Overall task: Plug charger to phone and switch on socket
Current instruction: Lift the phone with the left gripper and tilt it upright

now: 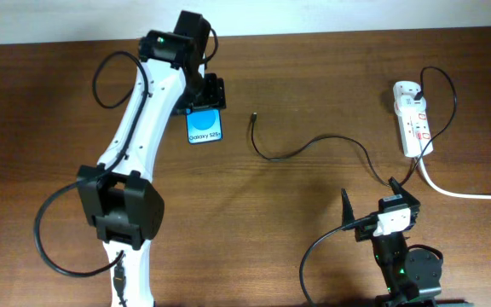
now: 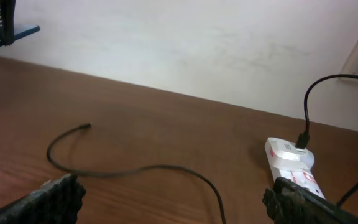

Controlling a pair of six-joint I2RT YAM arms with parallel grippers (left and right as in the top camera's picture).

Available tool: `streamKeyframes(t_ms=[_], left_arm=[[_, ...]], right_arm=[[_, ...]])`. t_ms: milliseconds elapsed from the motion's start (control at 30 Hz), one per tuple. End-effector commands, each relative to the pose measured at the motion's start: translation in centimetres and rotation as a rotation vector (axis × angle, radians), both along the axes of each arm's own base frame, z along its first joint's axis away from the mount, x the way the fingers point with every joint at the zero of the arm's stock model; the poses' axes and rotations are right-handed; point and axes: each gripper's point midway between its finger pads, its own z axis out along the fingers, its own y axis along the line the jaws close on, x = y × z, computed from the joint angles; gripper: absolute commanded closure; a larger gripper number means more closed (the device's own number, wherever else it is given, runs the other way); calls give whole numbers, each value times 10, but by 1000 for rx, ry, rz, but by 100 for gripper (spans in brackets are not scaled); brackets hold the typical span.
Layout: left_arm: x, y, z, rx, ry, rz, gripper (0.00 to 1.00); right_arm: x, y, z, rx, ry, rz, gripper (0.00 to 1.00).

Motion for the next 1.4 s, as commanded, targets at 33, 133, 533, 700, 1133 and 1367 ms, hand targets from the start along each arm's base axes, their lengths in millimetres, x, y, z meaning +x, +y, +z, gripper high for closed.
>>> streamKeyframes(t_ms=[33, 133, 533, 700, 1133, 1367], left_arm=[[7, -4, 38, -43, -74, 30, 100], [9, -6, 54, -66, -105, 46, 100], [-12, -42, 64, -317, 30, 152, 100], [-22, -66, 75, -474, 98, 106, 100], [-51, -76, 91, -676, 382, 344, 100], [-57, -87, 124, -908, 517, 347, 100]], right_arm=[[0, 2, 14, 139, -41, 9, 2], [-2, 2, 24, 208, -50, 11, 2], [0, 2, 35, 324, 79, -8, 2], [11, 3, 15, 369, 210, -35, 2], [30, 16, -14, 399, 432, -15, 2], [30, 21, -21, 402, 468, 5, 2]])
